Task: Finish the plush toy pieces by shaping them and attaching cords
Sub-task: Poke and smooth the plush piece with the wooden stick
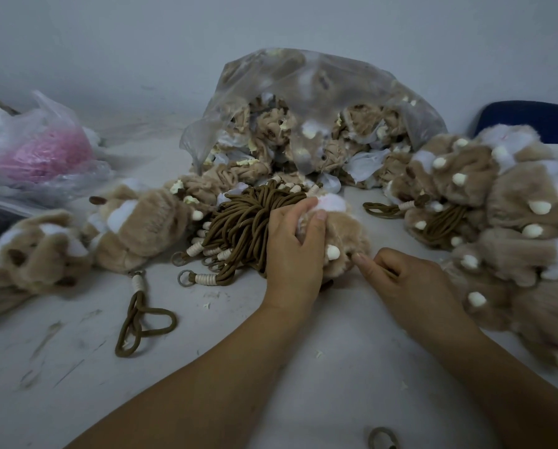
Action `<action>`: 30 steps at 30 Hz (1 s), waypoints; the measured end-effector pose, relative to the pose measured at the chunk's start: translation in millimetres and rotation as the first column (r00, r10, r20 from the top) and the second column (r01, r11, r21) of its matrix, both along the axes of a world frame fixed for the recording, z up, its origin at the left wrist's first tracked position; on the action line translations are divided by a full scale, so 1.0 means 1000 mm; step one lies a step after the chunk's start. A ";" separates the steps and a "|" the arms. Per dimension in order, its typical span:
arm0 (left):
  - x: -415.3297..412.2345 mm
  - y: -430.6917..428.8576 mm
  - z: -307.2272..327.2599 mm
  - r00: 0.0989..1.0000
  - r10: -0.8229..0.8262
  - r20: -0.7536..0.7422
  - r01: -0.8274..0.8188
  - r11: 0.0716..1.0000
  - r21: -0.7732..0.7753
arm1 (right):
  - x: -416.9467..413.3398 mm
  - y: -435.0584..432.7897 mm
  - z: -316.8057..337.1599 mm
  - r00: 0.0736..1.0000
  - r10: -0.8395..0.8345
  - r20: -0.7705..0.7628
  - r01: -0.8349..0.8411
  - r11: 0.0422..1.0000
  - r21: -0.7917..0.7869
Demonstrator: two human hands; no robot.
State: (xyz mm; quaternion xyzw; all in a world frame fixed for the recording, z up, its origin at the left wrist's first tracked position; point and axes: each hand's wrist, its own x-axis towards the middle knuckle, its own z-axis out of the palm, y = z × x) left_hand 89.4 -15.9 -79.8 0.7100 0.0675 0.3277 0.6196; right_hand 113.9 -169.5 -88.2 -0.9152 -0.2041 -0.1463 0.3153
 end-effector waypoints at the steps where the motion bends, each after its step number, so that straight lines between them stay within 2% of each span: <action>1: -0.001 -0.001 0.000 1.000 -0.007 0.003 0.007 1.000 -0.005 | 0.000 0.000 0.000 1.000 0.007 0.004 -0.007 1.000 0.003; 8: -0.006 -0.005 0.006 0.999 -0.027 0.032 0.029 0.997 -0.064 | -0.005 0.005 -0.001 1.000 0.020 0.002 -0.020 0.994 0.107; 11: -0.006 -0.010 0.004 0.999 -0.043 0.030 0.047 0.985 -0.166 | -0.005 0.006 -0.001 1.000 0.016 0.002 -0.016 0.992 0.123; 16: -0.005 -0.020 0.000 0.993 -0.115 -0.038 0.087 0.896 -0.436 | -0.002 0.006 -0.003 1.000 0.007 0.012 -0.008 0.994 0.108; 20: -0.005 -0.021 0.003 0.961 -0.273 -0.032 0.194 0.757 -0.624 | 0.003 0.003 -0.006 1.000 0.004 0.028 -0.007 0.995 0.104; 26: 0.001 -0.011 0.009 0.890 -0.455 -0.004 0.310 0.613 -0.726 | 0.007 -0.003 -0.008 0.998 0.021 0.063 -0.024 0.999 0.047; 30: 0.005 -0.003 0.008 0.883 -0.465 -0.069 0.267 0.617 -0.740 | 0.005 -0.002 -0.006 0.997 0.032 0.074 -0.029 0.999 -0.039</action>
